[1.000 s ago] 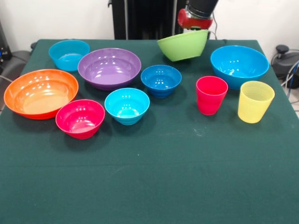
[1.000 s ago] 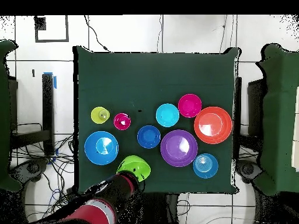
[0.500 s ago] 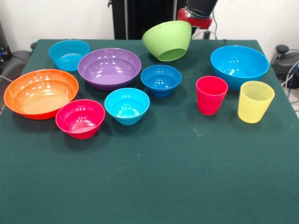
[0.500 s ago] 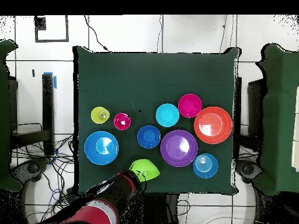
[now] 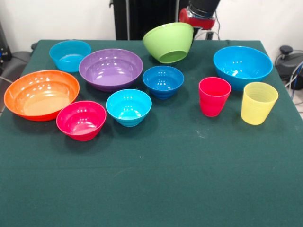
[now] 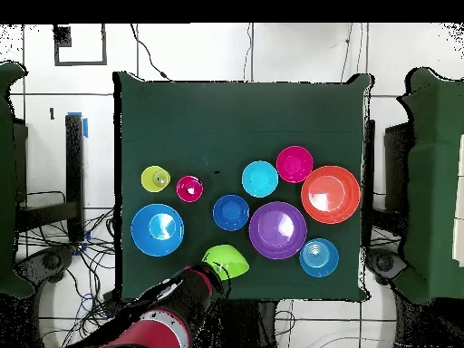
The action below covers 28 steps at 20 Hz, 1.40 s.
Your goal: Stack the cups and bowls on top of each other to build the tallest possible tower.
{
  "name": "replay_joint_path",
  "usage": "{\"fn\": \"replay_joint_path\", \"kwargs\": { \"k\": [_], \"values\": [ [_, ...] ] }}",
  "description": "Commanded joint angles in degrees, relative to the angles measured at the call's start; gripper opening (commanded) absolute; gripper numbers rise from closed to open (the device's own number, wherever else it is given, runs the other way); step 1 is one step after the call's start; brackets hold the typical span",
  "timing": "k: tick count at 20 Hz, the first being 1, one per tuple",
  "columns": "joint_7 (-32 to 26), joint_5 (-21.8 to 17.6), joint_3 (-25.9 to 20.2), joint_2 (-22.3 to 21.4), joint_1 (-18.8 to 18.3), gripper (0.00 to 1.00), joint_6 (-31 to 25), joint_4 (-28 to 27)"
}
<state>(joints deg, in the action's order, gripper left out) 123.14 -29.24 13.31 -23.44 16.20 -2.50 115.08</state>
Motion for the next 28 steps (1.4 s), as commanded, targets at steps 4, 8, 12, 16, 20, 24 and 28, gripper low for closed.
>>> {"fn": "replay_joint_path", "kwargs": {
  "k": [4, 8, 12, 16, 20, 24, 28],
  "values": [
    [-0.7, 1.4, -12.6, 0.3, -4.4, 0.0, -6.5, -8.7],
    [-3.2, 0.9, -15.4, 0.1, -6.8, 0.0, -9.9, -10.4],
    [-4.1, 0.5, -17.3, -0.3, -8.2, 0.0, -12.8, -11.6],
    [-4.9, 0.2, -18.5, -1.4, -8.8, 0.0, -16.5, -12.4],
    [-6.1, -0.1, -20.1, -2.1, -9.7, 0.0, -20.5, -13.6],
    [-5.7, -0.6, -21.0, -2.3, -10.4, 0.0, -21.6, -14.1],
    [-4.7, -0.3, -21.3, -2.0, -10.8, 0.0, -23.0, -14.0]
  ]
}}
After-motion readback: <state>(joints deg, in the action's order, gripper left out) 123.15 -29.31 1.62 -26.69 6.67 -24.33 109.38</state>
